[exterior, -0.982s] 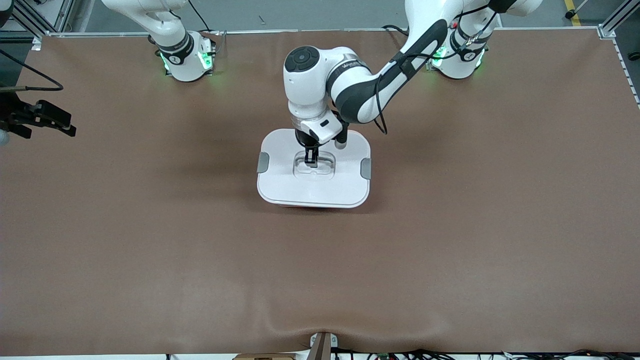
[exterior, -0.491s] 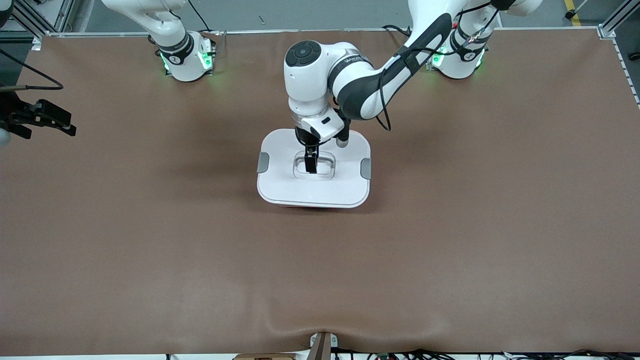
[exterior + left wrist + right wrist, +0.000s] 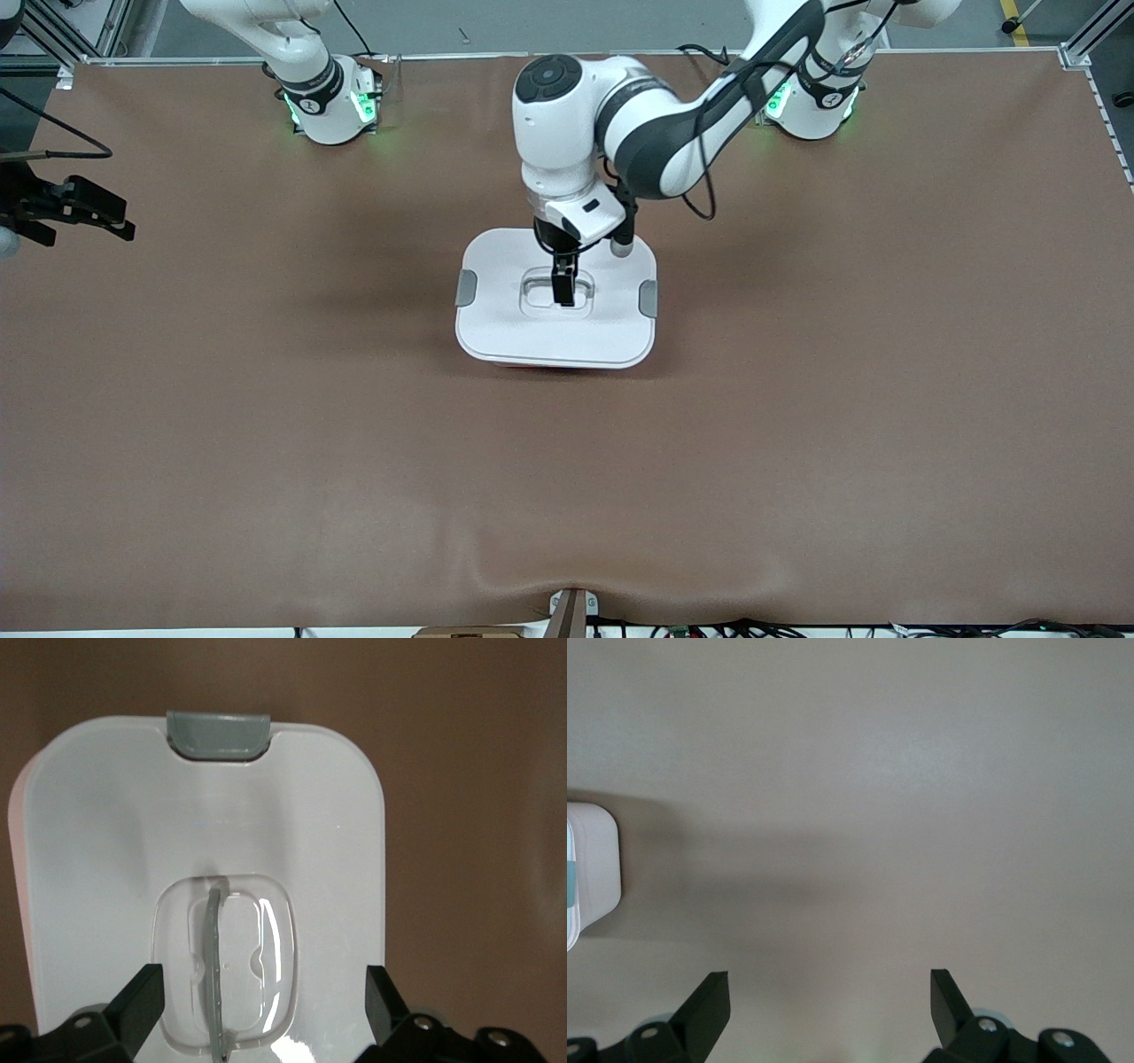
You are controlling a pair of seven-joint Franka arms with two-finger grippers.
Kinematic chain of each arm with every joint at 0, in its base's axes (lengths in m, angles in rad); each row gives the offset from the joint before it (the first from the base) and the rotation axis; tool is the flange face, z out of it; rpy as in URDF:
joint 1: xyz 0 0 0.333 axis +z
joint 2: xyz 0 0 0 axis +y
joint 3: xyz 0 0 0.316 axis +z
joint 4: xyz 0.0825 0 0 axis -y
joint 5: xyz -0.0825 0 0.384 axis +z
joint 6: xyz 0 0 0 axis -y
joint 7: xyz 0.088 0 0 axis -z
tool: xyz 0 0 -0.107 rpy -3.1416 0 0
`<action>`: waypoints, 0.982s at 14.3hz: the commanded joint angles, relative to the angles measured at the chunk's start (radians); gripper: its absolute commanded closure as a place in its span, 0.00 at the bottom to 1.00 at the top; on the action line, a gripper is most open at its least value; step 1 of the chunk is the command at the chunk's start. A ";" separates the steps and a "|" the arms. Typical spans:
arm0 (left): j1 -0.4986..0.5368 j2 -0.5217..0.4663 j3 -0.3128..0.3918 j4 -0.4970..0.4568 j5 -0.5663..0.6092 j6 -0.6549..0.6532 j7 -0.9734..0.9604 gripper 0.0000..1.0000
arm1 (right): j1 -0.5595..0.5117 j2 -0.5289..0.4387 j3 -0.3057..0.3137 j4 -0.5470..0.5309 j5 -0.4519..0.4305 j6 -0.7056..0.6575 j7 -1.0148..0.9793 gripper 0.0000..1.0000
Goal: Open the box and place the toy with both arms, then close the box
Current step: 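Open the left gripper and lift it away from the lid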
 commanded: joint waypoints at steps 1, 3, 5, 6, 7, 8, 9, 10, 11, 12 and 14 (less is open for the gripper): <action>0.087 -0.107 -0.007 -0.014 -0.103 -0.084 0.202 0.00 | 0.003 0.002 -0.002 0.015 0.002 -0.015 -0.010 0.00; 0.170 -0.168 -0.007 -0.016 -0.181 -0.148 0.409 0.00 | 0.003 0.002 -0.002 0.015 0.004 -0.015 -0.010 0.00; 0.263 -0.213 -0.007 -0.016 -0.246 -0.215 0.638 0.00 | 0.004 0.002 -0.002 0.015 0.013 -0.015 -0.011 0.00; 0.302 -0.234 -0.007 -0.016 -0.260 -0.240 0.733 0.00 | 0.006 0.002 -0.002 0.014 0.013 -0.015 -0.011 0.00; 0.345 -0.248 -0.007 -0.016 -0.278 -0.263 0.823 0.00 | 0.006 0.002 0.000 0.014 0.013 -0.015 -0.011 0.00; 0.388 -0.261 -0.008 -0.016 -0.301 -0.282 0.920 0.00 | 0.006 0.002 0.000 0.014 0.013 -0.015 -0.011 0.00; 0.428 -0.274 -0.007 -0.016 -0.318 -0.300 1.018 0.00 | 0.006 0.002 0.000 0.014 0.013 -0.015 -0.011 0.00; 0.463 -0.290 -0.005 -0.016 -0.318 -0.331 1.133 0.00 | 0.006 0.002 0.000 0.014 0.013 -0.015 -0.014 0.00; 0.504 -0.310 -0.004 -0.014 -0.320 -0.361 1.254 0.00 | 0.006 0.002 0.000 0.014 0.013 -0.015 -0.022 0.00; 0.540 -0.323 -0.004 -0.016 -0.323 -0.375 1.345 0.00 | 0.006 0.002 0.000 0.014 0.013 -0.015 -0.023 0.00; 0.603 -0.347 -0.005 -0.014 -0.327 -0.400 1.486 0.00 | 0.009 0.002 0.000 0.014 0.013 -0.015 -0.023 0.00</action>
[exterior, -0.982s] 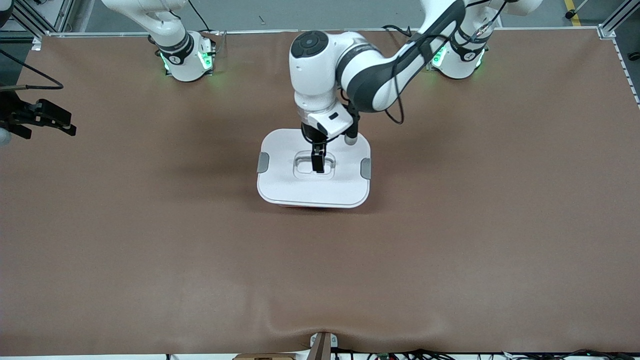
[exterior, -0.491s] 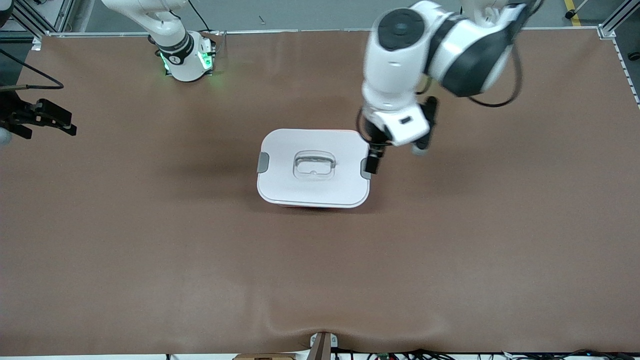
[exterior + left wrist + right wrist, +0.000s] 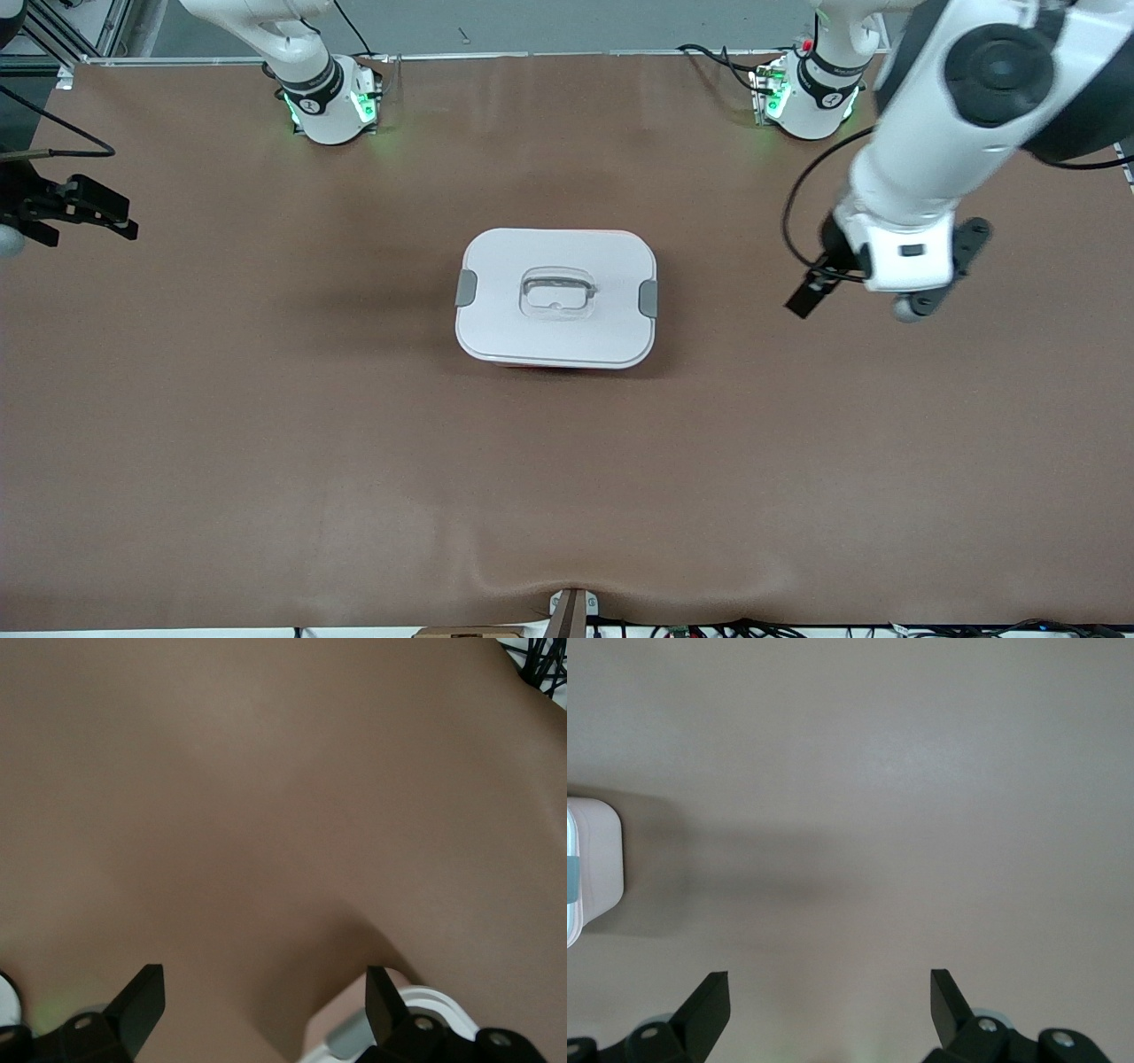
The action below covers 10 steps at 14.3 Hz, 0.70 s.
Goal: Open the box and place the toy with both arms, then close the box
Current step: 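Open the left gripper and lift it away from the lid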
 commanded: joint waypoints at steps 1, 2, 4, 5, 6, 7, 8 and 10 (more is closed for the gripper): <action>0.076 -0.063 -0.011 -0.020 -0.033 -0.031 0.185 0.00 | 0.015 0.002 -0.004 0.014 0.009 -0.013 -0.013 0.00; 0.098 -0.083 -0.009 -0.020 -0.048 -0.046 0.239 0.00 | 0.016 0.002 -0.004 0.014 0.009 -0.013 -0.013 0.00; 0.153 -0.102 -0.009 -0.022 -0.059 -0.074 0.372 0.00 | 0.024 0.002 -0.004 0.012 0.009 -0.011 -0.013 0.00; 0.168 -0.108 -0.006 -0.022 -0.059 -0.086 0.444 0.00 | 0.025 0.002 -0.004 0.014 0.009 -0.010 -0.011 0.00; 0.184 -0.109 -0.006 -0.020 -0.059 -0.100 0.498 0.00 | 0.029 0.002 -0.004 0.012 0.009 -0.010 -0.011 0.00; 0.190 -0.128 -0.001 -0.022 -0.058 -0.106 0.531 0.00 | 0.033 0.002 -0.005 0.012 0.009 -0.008 -0.010 0.00; 0.175 -0.143 0.018 -0.028 -0.059 -0.109 0.563 0.00 | 0.035 0.002 -0.004 0.012 0.009 -0.008 -0.010 0.00; 0.045 -0.164 0.168 -0.032 -0.059 -0.164 0.638 0.00 | 0.035 0.002 -0.004 0.012 0.009 -0.007 -0.005 0.00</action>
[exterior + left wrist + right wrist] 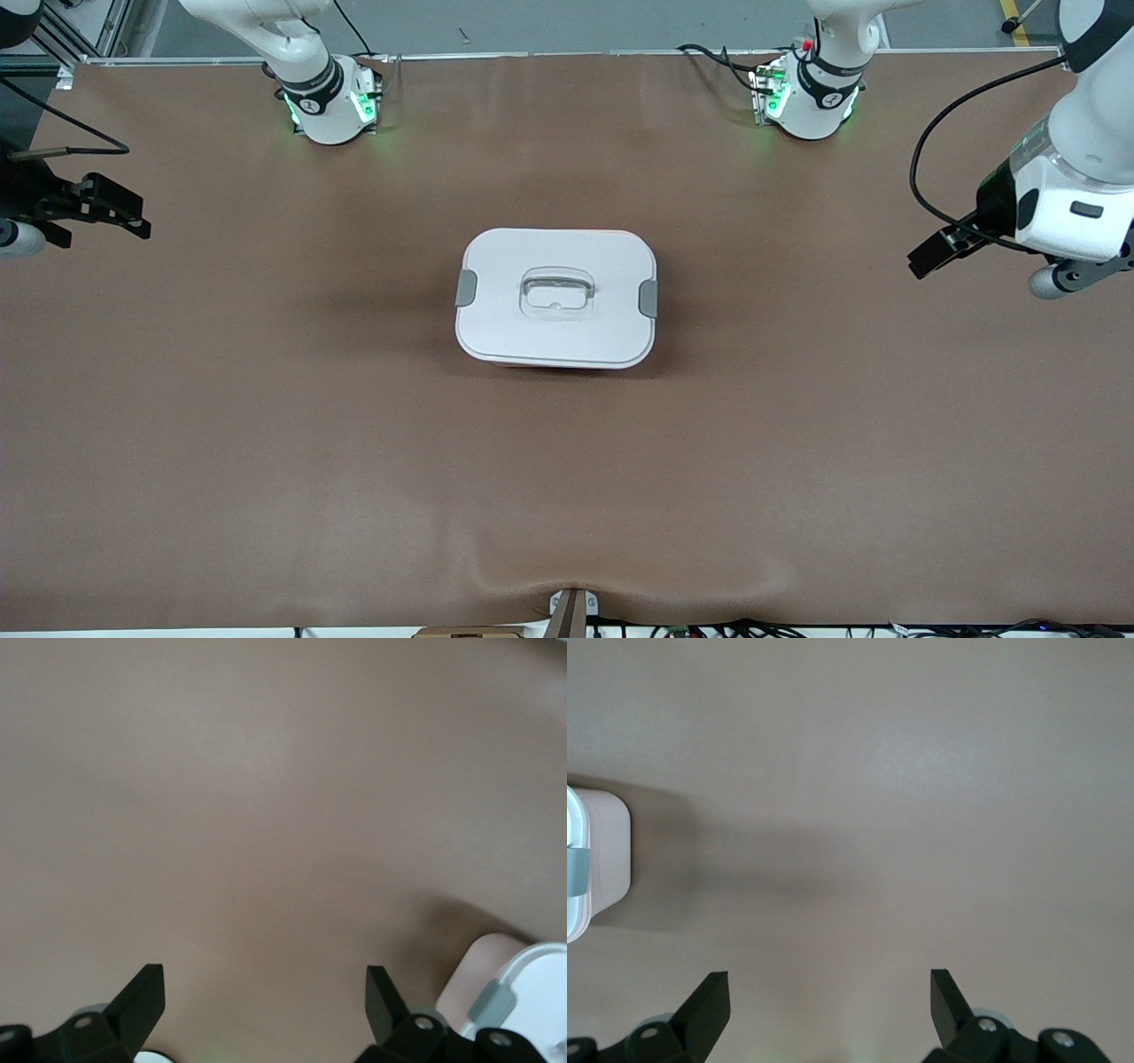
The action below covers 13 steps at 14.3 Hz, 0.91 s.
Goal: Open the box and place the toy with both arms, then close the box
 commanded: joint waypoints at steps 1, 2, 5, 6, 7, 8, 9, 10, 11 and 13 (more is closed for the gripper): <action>-0.154 -0.064 0.184 -0.033 -0.021 -0.066 0.117 0.00 | 0.005 0.002 -0.007 0.011 0.009 -0.003 0.004 0.00; -0.184 -0.078 0.229 -0.037 -0.021 -0.069 0.186 0.00 | -0.001 0.002 -0.007 0.011 0.010 -0.002 0.005 0.00; -0.214 -0.130 0.291 -0.085 -0.039 -0.063 0.332 0.00 | -0.024 0.003 -0.012 0.012 0.012 -0.003 0.007 0.00; -0.213 -0.153 0.292 -0.106 -0.064 -0.051 0.343 0.00 | -0.031 0.002 -0.013 0.014 0.012 -0.006 0.007 0.00; -0.213 -0.179 0.292 -0.135 -0.070 -0.037 0.348 0.00 | -0.038 0.002 -0.013 0.015 0.012 -0.010 0.009 0.00; -0.216 -0.208 0.292 -0.163 -0.082 -0.023 0.372 0.00 | -0.038 -0.001 -0.013 0.017 0.012 -0.013 0.033 0.00; -0.216 -0.225 0.300 -0.186 -0.084 -0.014 0.382 0.00 | -0.036 -0.004 -0.012 0.017 0.012 -0.014 0.089 0.00; -0.224 -0.242 0.320 -0.207 -0.095 -0.003 0.401 0.00 | -0.032 -0.006 -0.010 0.017 0.012 -0.014 0.108 0.00; -0.245 -0.254 0.350 -0.218 -0.104 -0.002 0.440 0.00 | -0.030 -0.008 -0.008 0.017 0.012 -0.014 0.108 0.00; -0.261 -0.265 0.371 -0.221 -0.104 -0.006 0.455 0.00 | -0.032 -0.008 -0.008 0.017 0.012 -0.014 0.114 0.00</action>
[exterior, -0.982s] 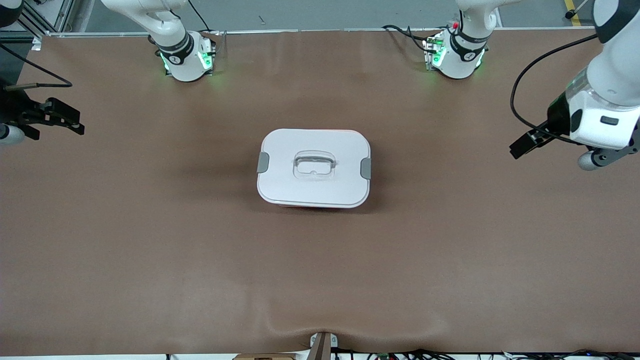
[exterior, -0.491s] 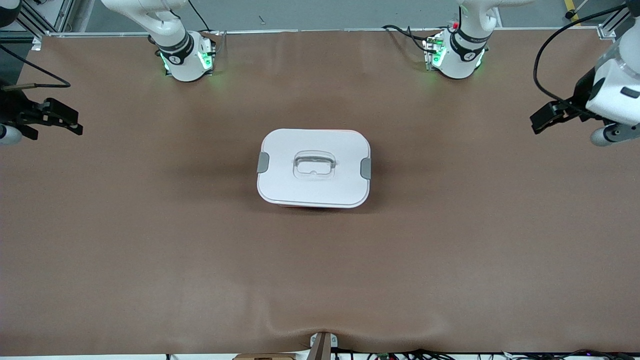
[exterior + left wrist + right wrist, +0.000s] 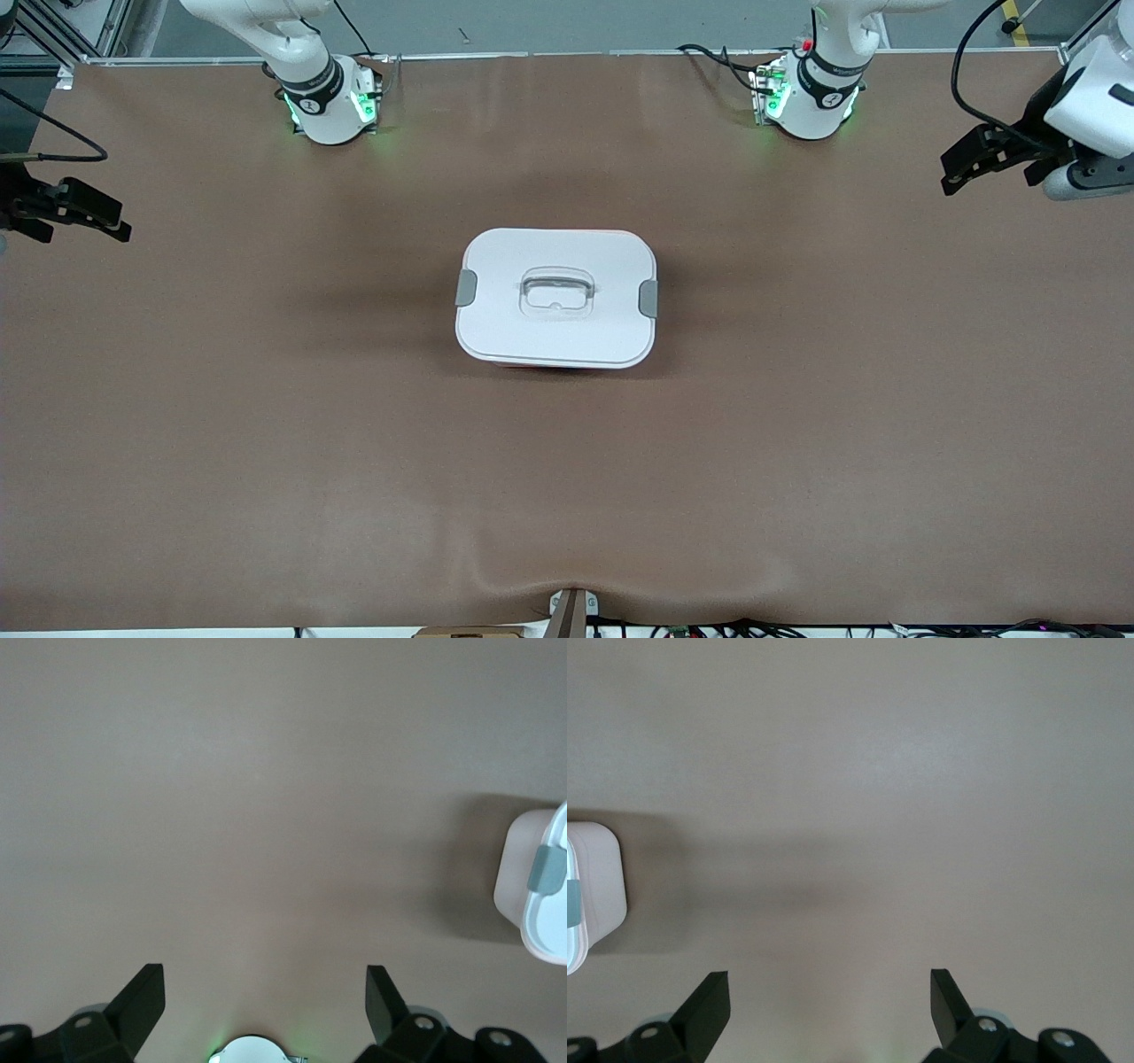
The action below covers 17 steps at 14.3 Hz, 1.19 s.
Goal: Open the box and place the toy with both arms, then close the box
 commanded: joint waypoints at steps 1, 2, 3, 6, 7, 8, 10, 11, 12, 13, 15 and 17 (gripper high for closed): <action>-0.021 -0.038 0.031 -0.043 -0.018 0.022 0.033 0.00 | -0.007 -0.005 0.007 0.013 0.010 -0.015 0.026 0.00; -0.021 -0.032 0.030 -0.040 -0.018 0.022 0.035 0.00 | -0.007 -0.003 0.007 0.013 0.010 -0.016 0.028 0.00; -0.021 -0.030 0.027 -0.038 -0.018 0.023 0.035 0.00 | -0.007 -0.003 0.007 0.013 0.010 -0.018 0.029 0.00; -0.021 -0.024 0.023 -0.035 -0.019 0.023 0.035 0.00 | -0.006 -0.003 0.007 0.013 0.010 -0.022 0.029 0.00; -0.021 -0.015 0.025 -0.031 -0.019 0.023 0.035 0.00 | -0.006 -0.003 0.007 0.013 0.010 -0.022 0.029 0.00; -0.018 -0.010 0.025 -0.017 -0.019 0.023 0.035 0.00 | -0.007 -0.003 0.007 0.013 0.011 -0.022 0.029 0.00; -0.016 0.008 0.026 0.012 -0.018 0.023 0.035 0.00 | -0.009 -0.003 0.007 0.013 0.010 -0.024 0.029 0.00; -0.015 0.020 0.026 0.023 -0.018 0.022 0.035 0.00 | -0.009 -0.003 0.007 0.013 0.010 -0.024 0.028 0.00; -0.013 0.020 0.026 0.028 -0.018 0.022 0.035 0.00 | -0.009 -0.003 0.007 0.012 0.010 -0.022 0.026 0.00; -0.013 0.020 0.026 0.028 -0.018 0.022 0.033 0.00 | -0.007 -0.003 0.007 0.010 0.010 -0.022 0.026 0.00; -0.012 0.022 0.031 0.040 -0.016 0.022 0.030 0.00 | -0.006 -0.007 0.007 0.007 0.010 -0.016 0.026 0.00; -0.012 0.023 0.033 0.041 -0.016 0.022 0.025 0.00 | -0.006 -0.005 0.007 0.007 0.010 -0.013 0.029 0.00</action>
